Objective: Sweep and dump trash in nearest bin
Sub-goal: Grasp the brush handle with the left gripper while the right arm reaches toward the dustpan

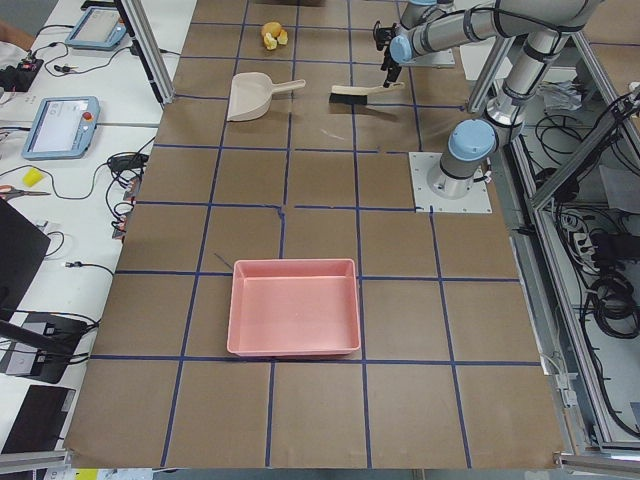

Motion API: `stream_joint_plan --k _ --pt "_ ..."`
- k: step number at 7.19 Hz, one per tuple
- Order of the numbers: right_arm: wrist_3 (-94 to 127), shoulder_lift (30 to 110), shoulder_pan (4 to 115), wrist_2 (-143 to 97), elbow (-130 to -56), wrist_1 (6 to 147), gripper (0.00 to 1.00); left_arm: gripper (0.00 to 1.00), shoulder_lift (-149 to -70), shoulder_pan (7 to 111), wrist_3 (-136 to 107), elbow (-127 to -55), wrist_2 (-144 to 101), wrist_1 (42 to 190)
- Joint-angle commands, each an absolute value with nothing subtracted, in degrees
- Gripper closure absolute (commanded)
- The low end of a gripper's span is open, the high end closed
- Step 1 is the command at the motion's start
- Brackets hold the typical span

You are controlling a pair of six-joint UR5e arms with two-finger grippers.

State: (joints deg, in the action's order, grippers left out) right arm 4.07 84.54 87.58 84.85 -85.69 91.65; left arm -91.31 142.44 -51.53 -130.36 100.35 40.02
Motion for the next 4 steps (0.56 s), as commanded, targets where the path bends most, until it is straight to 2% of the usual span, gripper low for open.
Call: stream_joint_plan --k 1,4 --pt "3.35 79.13 87.71 84.73 -85.08 100.85 0.0 0.02 -91.06 142.56 -46.68 -132.88 100.28 36.59" --pt "2.64 73.22 87.89 84.64 -84.99 109.93 0.0 0.02 -90.88 141.95 -46.5 -132.98 100.2 36.21"
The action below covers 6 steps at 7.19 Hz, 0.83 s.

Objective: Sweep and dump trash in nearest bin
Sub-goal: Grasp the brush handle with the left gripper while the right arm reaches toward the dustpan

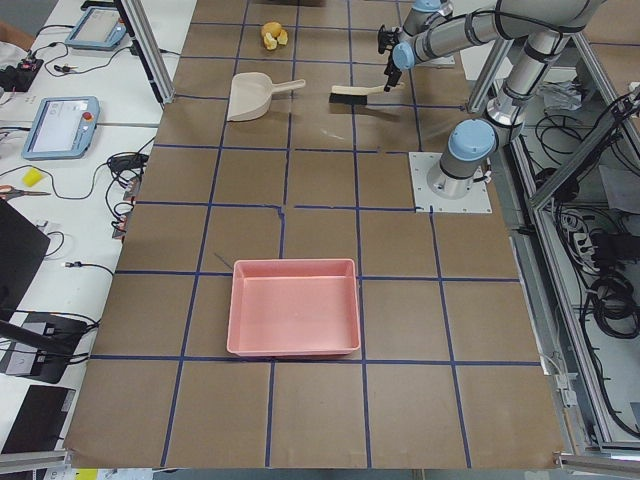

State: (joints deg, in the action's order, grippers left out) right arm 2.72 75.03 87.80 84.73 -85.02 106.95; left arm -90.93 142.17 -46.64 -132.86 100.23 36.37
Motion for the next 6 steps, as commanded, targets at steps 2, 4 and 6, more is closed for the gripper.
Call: stream_joint_plan --k 2,4,6 --pt "3.25 71.03 89.29 84.64 -85.52 113.11 0.0 0.02 -90.97 141.59 -45.62 -133.24 98.97 36.56" --pt "3.78 68.66 91.48 84.64 -85.6 116.35 0.0 0.02 -91.84 141.59 -45.62 -133.85 98.88 36.39" --pt "6.59 66.46 94.12 85.07 -85.78 119.78 0.0 0.03 -92.46 141.59 -45.62 -134.03 97.83 36.21"
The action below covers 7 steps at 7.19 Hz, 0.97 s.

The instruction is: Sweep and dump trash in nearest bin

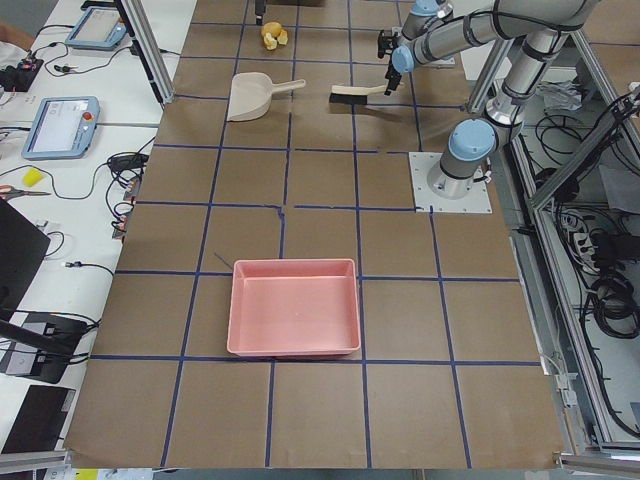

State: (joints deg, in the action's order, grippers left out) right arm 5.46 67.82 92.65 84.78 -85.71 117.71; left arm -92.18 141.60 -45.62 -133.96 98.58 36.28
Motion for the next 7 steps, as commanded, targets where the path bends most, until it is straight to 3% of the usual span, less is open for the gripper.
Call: stream_joint_plan --k 1,2,3,4,7 --pt "6.59 65.92 94.48 84.99 -85.78 120.14 0.0 0.11 -92.46 141.59 -45.7 -134.03 97.82 36.21" --pt "6.59 65.83 94.48 84.82 -85.78 119.97 0.0 0.38 -92.46 141.59 -45.53 -133.69 97.82 36.21" --pt "6.59 65.57 94.48 84.73 -85.87 120.06 0.0 0.81 -92.29 141.59 -45.01 -133.51 97.91 35.95" --pt "6.68 65.57 94.57 84.81 -85.87 120.06 0.0 0.98 -92.29 141.59 -44.74 -133.42 97.91 35.95" --pt "7.82 64.34 97.37 84.9 -86.66 121.72 0.0 1.0 -90.89 141.59 -43.34 -133.42 98.26 35.77"
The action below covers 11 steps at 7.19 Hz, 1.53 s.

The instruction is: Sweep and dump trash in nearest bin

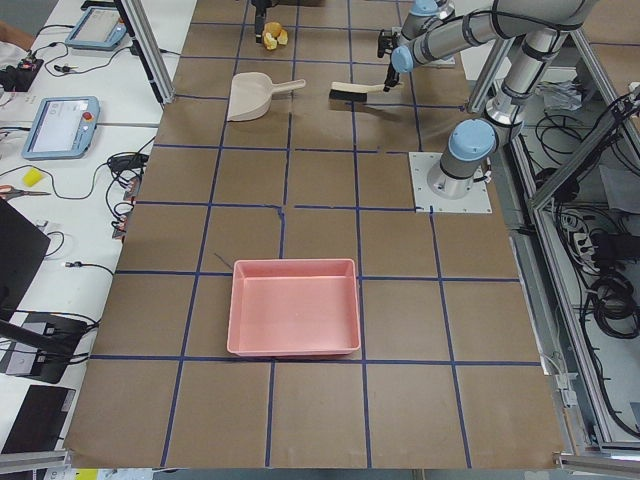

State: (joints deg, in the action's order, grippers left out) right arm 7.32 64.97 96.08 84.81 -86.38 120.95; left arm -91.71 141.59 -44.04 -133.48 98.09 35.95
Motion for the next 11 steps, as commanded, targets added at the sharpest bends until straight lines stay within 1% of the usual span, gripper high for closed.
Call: stream_joint_plan --k 1,2,3,5,6,7,9,11 --pt "8.0 64.16 98.43 84.9 -86.75 122.25 0.0 1.0 -90.01 141.59 -43.16 -133.07 98.61 35.86" --pt "8.26 64.16 98.7 84.82 -86.75 121.91 0.0 1.0 -88.09 141.5 -43.42 -132.54 98.61 36.73" --pt "8.52 64.25 100.27 84.9 -86.84 122.17 0.0 1.0 -85.37 141.16 -43.5 -131.49 98.53 40.74" --pt "12.11 64.16 103.61 85.25 -87.18 122.61 0.01 1.0 -79.57 138.53 -42.98 -125.45 98.26 56.0" --pt "14.22 64.33 104.75 85.43 -88.32 123.04 0.01 1.0 -77.63 136.43 -41.33 -123.07 97.74 61.38" --pt "18.68 64.16 106.68 85.69 -90.07 127.48 0.01 1.0 -76.56 133.01 -38.18 -122.09 96.43 63.09" --pt "22.48 63.2 107.84 85.69 -92.63 132.43 0.01 1.0 -74.02 121.87 -24.86 -121.91 96.15 68.36" --pt "24.87 60.92 111.34 89.09 -92.99 134.47 0.01 1.0 -73.74 107.13 -10.63 -121.03 95.89 68.29"
